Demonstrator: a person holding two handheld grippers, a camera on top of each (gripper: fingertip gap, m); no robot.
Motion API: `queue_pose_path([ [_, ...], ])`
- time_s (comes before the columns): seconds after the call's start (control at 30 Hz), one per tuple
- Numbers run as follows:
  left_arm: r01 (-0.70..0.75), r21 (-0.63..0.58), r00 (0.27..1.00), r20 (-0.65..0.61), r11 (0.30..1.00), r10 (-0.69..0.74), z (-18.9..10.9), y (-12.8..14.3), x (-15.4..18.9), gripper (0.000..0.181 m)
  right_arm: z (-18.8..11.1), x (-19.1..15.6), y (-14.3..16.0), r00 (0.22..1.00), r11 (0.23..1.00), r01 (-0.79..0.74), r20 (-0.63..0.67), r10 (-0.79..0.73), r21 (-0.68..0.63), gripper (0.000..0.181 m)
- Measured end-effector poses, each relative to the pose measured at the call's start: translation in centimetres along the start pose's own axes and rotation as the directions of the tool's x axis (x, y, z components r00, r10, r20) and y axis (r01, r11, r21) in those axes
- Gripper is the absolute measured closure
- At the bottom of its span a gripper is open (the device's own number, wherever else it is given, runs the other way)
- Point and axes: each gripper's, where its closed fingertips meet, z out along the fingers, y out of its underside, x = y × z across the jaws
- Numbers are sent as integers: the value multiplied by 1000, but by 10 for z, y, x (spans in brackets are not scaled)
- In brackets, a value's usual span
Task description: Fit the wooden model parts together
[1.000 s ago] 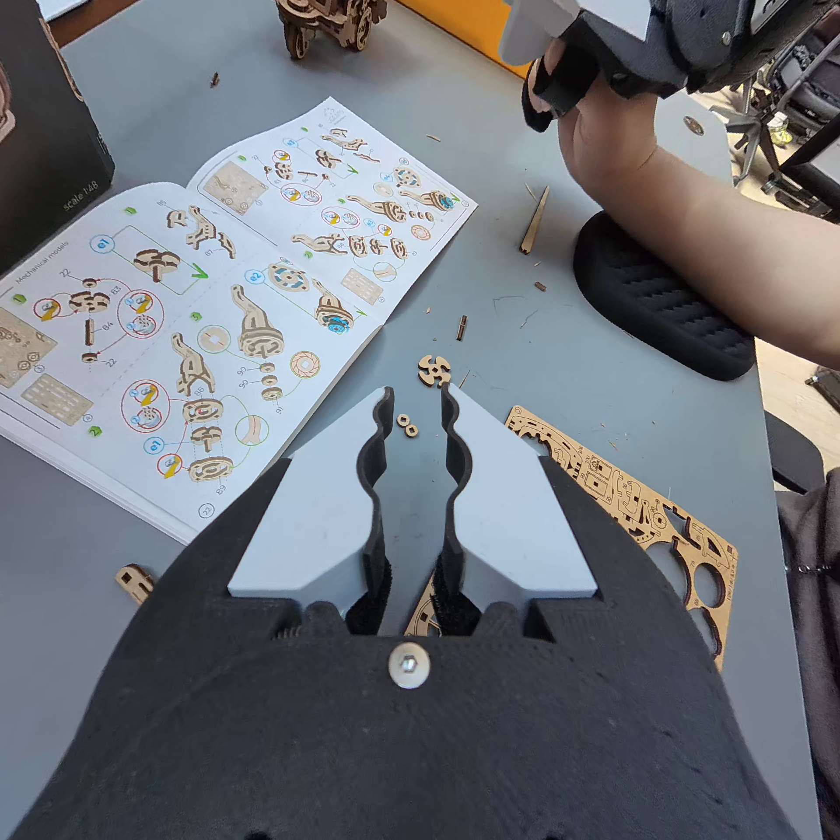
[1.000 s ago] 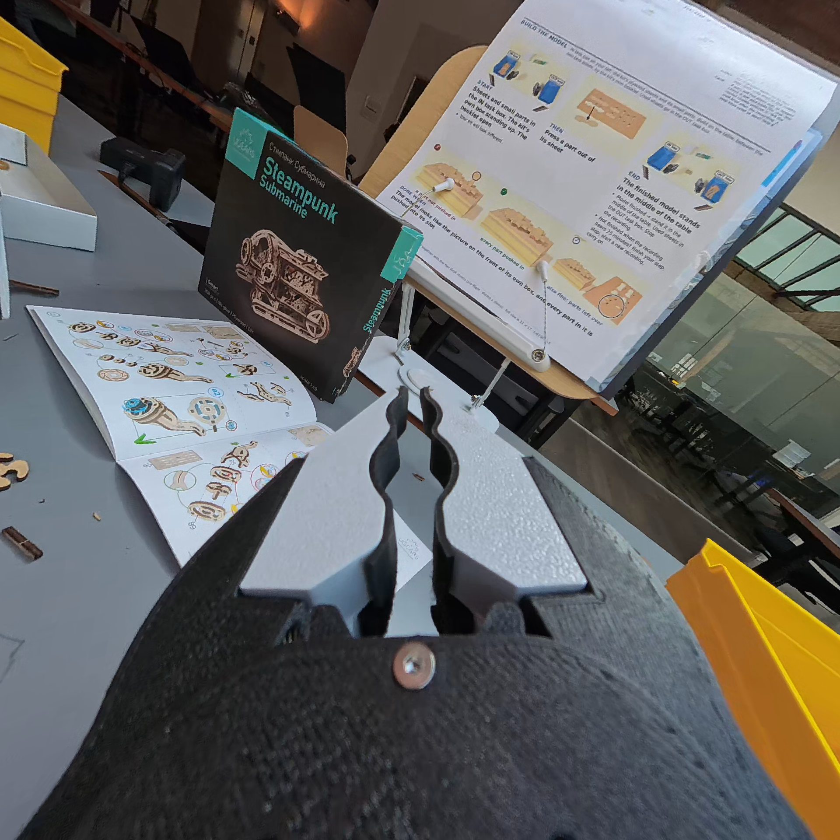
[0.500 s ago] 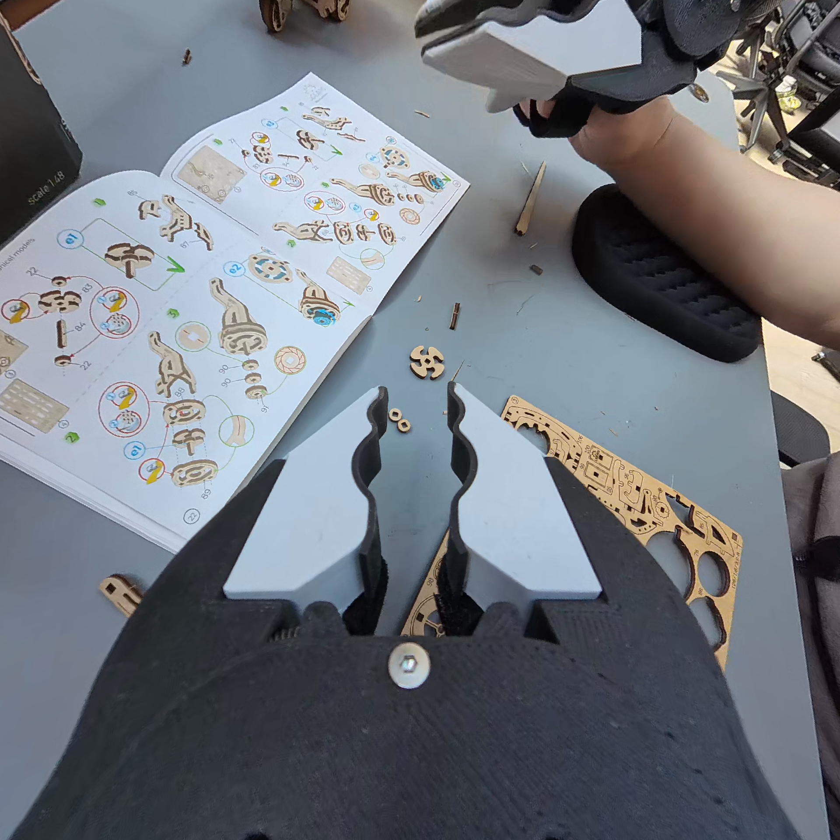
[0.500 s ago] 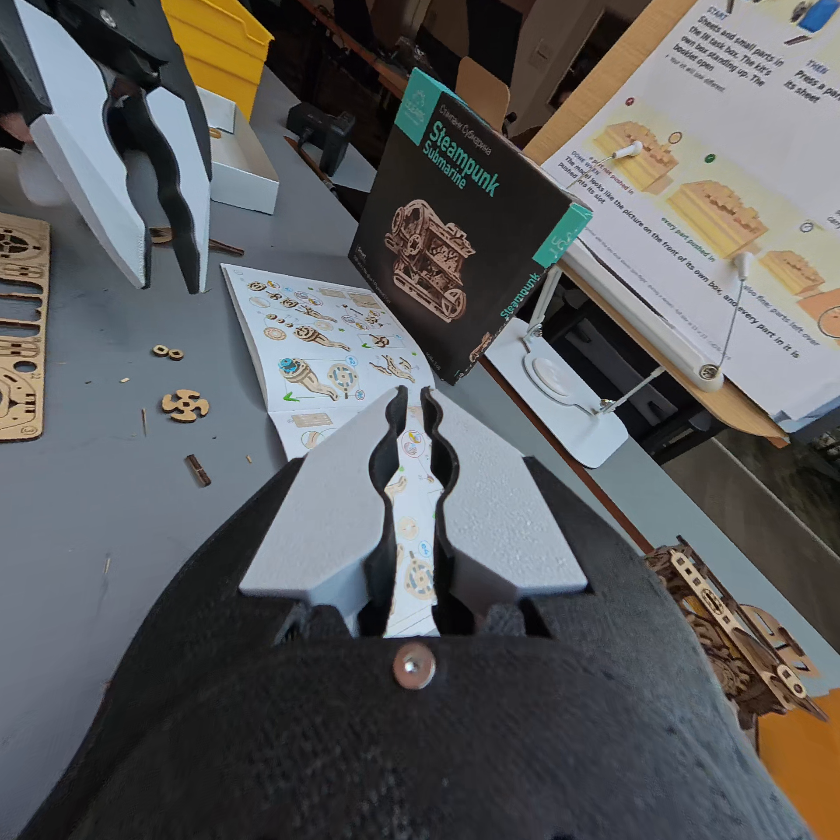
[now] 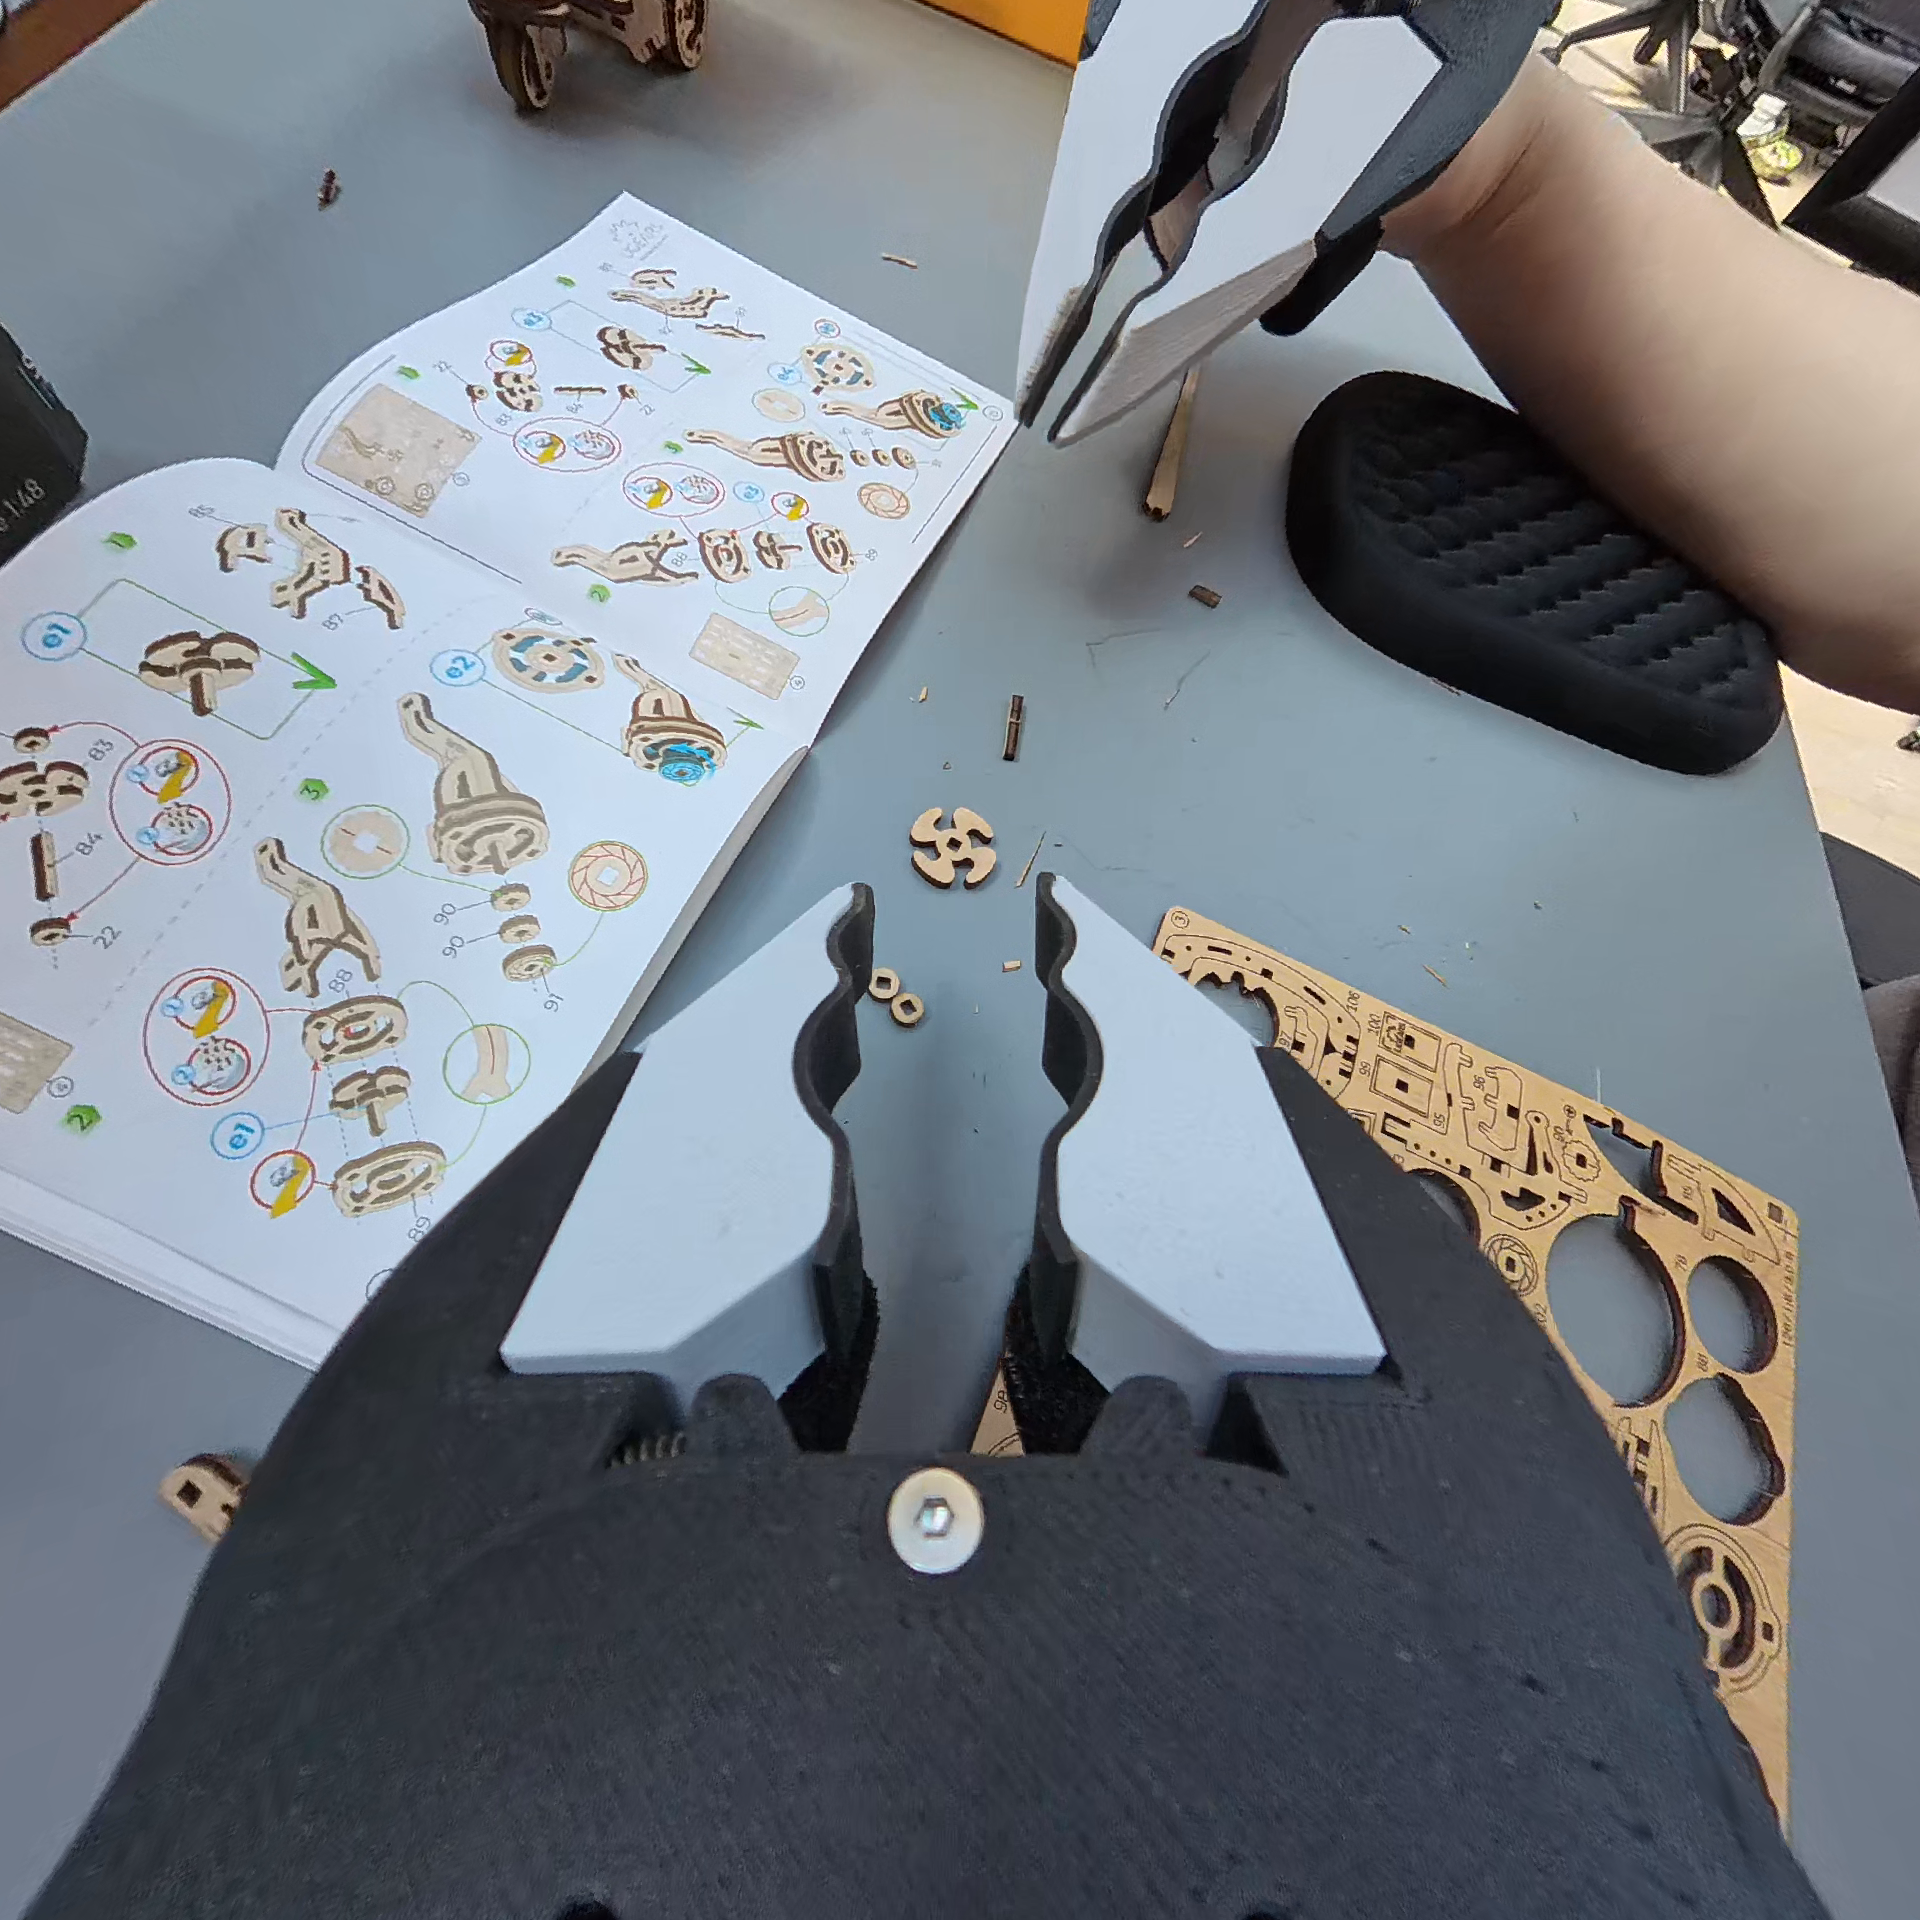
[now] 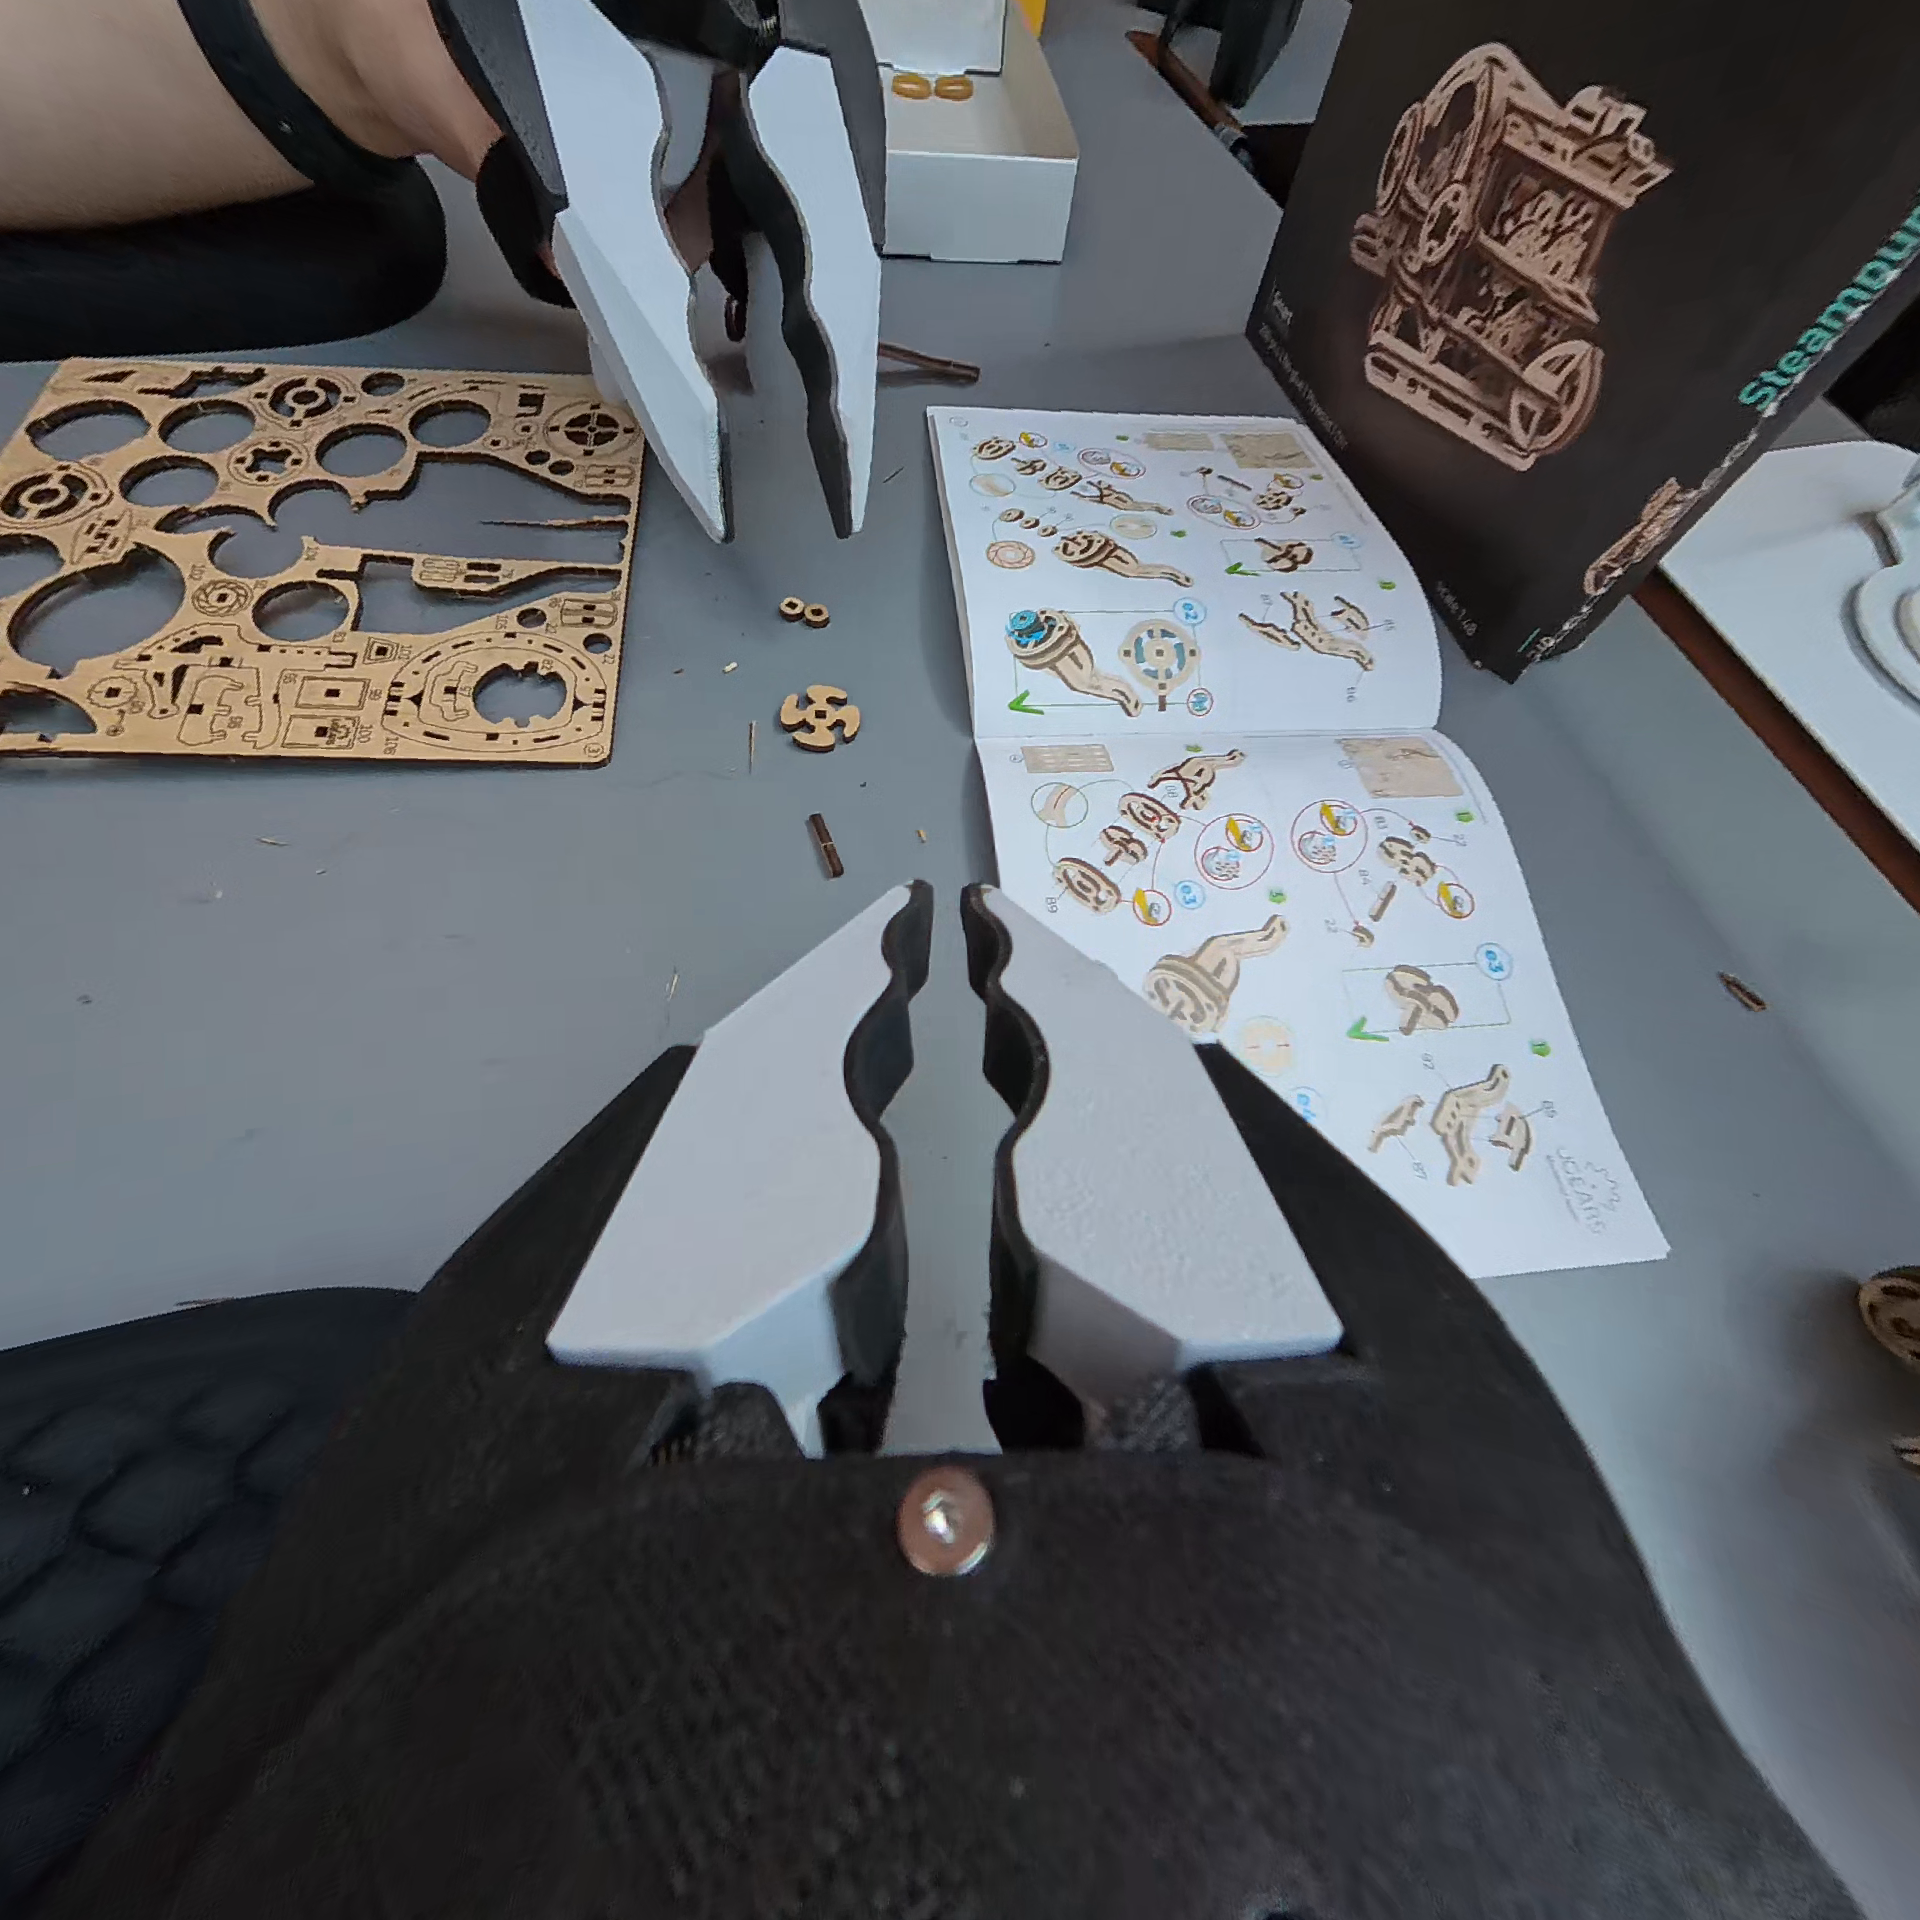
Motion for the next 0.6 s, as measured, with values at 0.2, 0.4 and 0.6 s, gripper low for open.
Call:
queue_pose_path([
  [0.2,-8,-4,1000,14,1000,8,-2,-1,-1,152,33,-26,1,995,995,43,92,-35,-87,164],
  [0.4,11,19,999,33,1000,-12,-10,-4,-8,153,45,-33,14,992,984,58,118,-38,-168,159],
  [0.6,38,47,999,7,998,-38,-12,-8,-7,154,45,-34,19,990,983,33,141,-7,-182,163],
])
